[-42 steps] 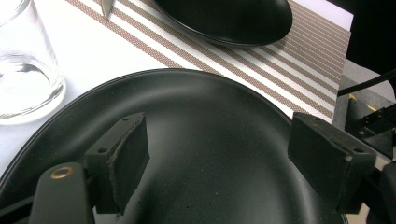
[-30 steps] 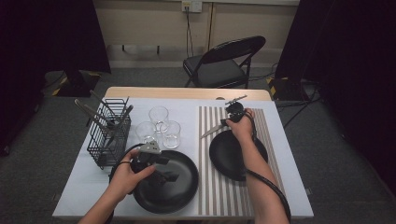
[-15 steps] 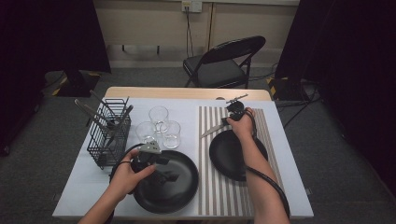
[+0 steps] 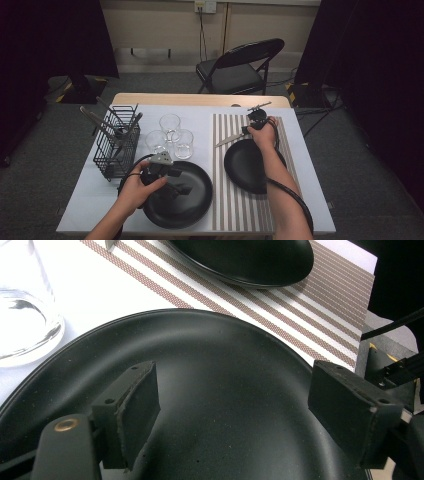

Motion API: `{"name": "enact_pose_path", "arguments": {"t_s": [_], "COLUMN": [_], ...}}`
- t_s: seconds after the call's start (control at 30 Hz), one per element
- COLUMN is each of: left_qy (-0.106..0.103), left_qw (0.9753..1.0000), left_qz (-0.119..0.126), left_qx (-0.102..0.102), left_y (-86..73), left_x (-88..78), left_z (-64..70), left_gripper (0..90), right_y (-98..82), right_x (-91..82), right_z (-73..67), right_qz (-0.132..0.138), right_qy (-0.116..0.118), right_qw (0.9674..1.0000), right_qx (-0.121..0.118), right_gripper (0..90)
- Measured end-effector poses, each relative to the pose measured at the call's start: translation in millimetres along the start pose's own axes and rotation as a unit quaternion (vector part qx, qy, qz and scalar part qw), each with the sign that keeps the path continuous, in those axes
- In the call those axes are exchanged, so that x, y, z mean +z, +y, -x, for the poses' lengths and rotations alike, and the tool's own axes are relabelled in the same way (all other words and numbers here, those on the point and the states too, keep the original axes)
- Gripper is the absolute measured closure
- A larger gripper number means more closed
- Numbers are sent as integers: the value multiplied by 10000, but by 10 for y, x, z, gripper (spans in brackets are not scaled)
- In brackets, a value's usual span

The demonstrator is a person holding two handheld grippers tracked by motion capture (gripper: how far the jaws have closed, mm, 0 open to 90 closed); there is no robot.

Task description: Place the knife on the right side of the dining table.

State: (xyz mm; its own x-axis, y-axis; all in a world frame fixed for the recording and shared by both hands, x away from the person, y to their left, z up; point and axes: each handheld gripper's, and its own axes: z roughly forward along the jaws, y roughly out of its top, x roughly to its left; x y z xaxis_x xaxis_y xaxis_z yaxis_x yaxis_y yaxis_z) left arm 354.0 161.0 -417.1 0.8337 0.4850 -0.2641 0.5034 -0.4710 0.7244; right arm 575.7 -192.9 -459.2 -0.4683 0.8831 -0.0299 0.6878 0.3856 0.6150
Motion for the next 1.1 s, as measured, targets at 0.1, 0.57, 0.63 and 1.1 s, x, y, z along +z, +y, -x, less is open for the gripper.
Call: {"name": "enact_pose_path", "arguments": {"t_s": [0.1, 0.57, 0.63, 1.1], "left_qy": [-28, -14, -16, -40], "left_qw": [10000, 10000, 10000, 10000], "left_qz": [41, 29, 39, 8], "left_qx": [-22, -5, -3, 14], "left_y": [2, 5, 5, 5], "left_x": [-3, 13, 10, 23], "left_z": [7, 11, 11, 28], "left_gripper": [201, 202, 202, 202], "right_y": [-36, -85, -91, -177], "right_x": [-24, -66, -67, -125], "right_z": [38, 69, 73, 209], "right_qz": [5, -28, -13, 36], "right_qy": [-8, -85, -84, -178], "right_qw": [9999, 9997, 9997, 9992], "right_qx": [100, 233, 235, 342], "right_gripper": [517, 517, 517, 512]}}
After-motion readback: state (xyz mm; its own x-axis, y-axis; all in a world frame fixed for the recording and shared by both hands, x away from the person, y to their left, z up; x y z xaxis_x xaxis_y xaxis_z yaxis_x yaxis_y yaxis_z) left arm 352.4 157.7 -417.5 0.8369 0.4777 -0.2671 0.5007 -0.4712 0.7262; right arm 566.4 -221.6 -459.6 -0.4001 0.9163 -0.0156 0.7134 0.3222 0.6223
